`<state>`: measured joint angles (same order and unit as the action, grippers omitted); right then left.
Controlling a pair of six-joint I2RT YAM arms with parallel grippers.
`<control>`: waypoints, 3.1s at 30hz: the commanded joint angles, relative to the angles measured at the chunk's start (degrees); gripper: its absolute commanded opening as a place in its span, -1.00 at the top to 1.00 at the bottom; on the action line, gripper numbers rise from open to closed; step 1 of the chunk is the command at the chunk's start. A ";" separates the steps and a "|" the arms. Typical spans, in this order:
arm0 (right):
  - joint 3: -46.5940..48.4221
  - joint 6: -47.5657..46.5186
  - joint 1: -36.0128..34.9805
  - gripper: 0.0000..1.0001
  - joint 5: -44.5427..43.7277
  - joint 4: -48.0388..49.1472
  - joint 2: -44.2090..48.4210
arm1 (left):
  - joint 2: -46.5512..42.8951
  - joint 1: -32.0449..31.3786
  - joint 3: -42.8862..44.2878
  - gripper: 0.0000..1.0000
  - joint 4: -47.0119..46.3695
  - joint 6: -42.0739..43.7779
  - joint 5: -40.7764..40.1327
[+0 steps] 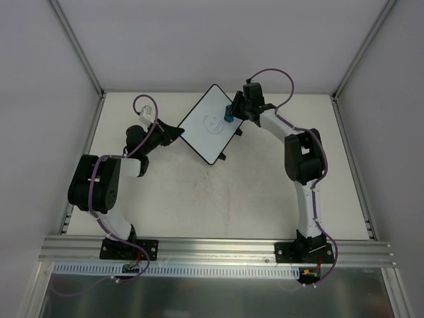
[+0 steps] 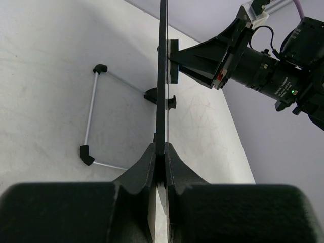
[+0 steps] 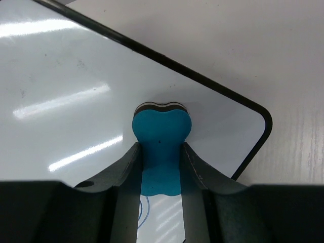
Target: Erase the whiteboard
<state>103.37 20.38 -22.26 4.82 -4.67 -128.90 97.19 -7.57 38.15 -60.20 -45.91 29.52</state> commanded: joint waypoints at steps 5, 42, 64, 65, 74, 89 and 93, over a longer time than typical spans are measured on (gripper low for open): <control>-1.85 -9.38 -7.61 1.00 4.76 -0.52 2.69 | 0.81 -0.60 0.17 1.00 -2.29 2.76 1.95; -1.24 -15.91 -11.23 1.00 4.84 -3.60 3.22 | 0.02 -0.60 0.78 1.00 -1.14 2.84 3.18; -7.13 -1.92 -0.68 1.00 6.43 -3.51 0.93 | 0.20 -0.60 0.70 1.00 -1.76 2.40 3.27; -6.96 -2.62 -0.77 1.00 6.69 -3.51 1.02 | 0.20 -0.60 0.78 1.00 -1.76 2.32 3.27; -6.43 -11.85 -6.38 1.00 9.24 -0.43 3.39 | 0.90 -0.60 1.40 1.00 -1.67 2.05 3.88; -6.16 -27.49 -16.41 1.00 14.87 -0.08 6.73 | 0.99 -0.60 2.89 1.00 0.09 2.67 4.85; -6.17 -30.05 -18.25 1.00 14.34 -0.25 7.17 | 0.81 -0.60 2.98 1.00 0.35 2.76 4.94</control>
<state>97.08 -6.44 -36.69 13.34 -3.18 -120.79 97.49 -7.11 39.03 -58.63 -46.04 30.09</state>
